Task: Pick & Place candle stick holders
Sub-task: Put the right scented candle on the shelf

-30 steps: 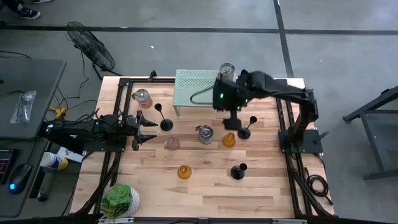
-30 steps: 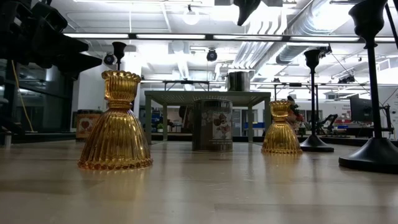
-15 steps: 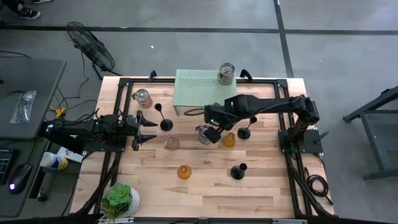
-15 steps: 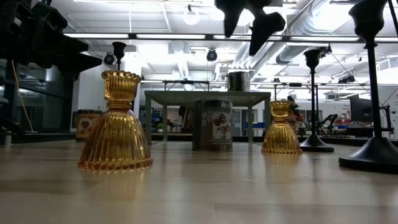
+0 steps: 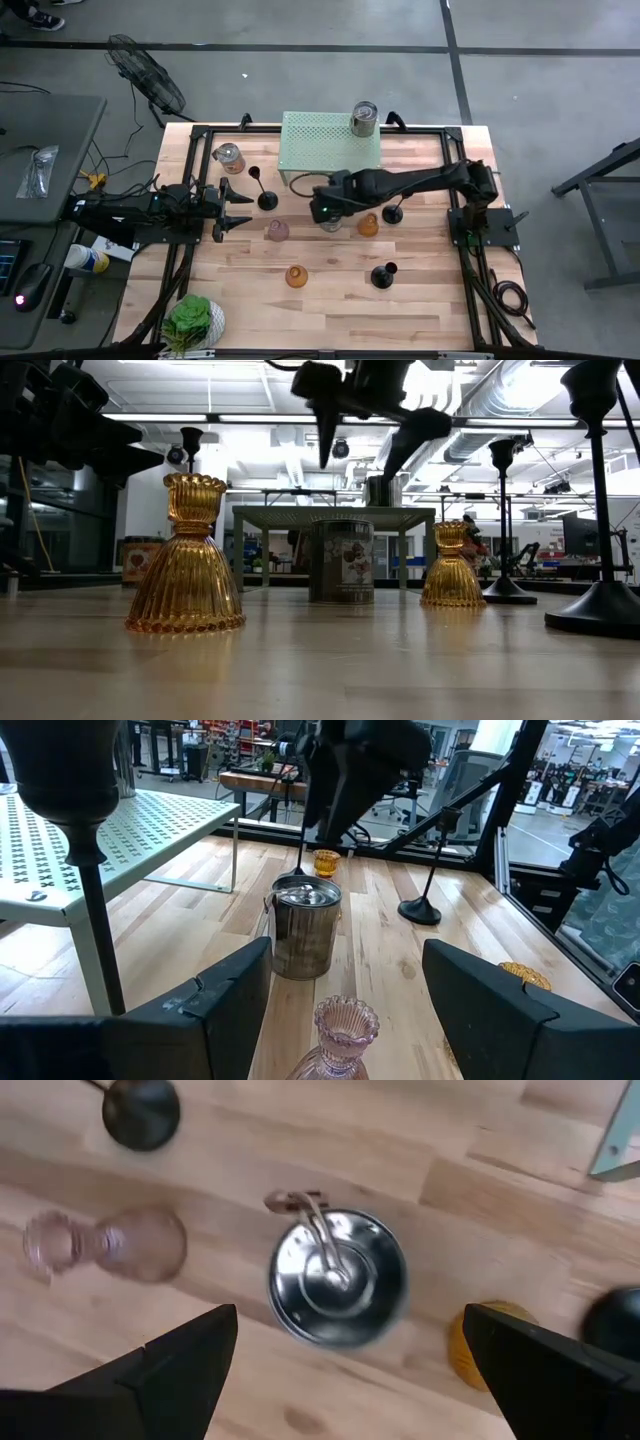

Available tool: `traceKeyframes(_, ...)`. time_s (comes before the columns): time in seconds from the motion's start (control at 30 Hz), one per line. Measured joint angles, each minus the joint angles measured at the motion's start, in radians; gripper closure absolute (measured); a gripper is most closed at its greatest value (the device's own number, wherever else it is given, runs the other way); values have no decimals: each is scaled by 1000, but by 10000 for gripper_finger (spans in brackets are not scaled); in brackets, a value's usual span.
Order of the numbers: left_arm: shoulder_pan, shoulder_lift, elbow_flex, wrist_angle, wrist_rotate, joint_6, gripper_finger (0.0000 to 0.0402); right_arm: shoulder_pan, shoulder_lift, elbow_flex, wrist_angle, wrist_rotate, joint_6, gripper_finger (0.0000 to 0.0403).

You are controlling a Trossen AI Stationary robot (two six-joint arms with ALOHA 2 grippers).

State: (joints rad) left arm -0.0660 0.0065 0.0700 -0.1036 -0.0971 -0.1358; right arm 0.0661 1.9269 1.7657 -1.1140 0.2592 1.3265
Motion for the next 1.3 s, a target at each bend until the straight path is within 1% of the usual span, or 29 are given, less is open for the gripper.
traceKeyframes(0.13,0,0,0,0,0,0,146,20,26,0,15,49,43,22)
traceKeyframes(0.27,0,0,0,0,0,0,146,27,41,0,21,64,86,22)
traceKeyframes(0.63,0,0,0,0,0,0,146,-4,93,0,34,46,114,22)
traceKeyframes(0.97,0,0,0,-2,1,0,146,-9,131,0,53,5,114,22)
traceKeyframes(1.3,0,0,0,-2,1,0,146,-9,172,0,75,-11,113,22)
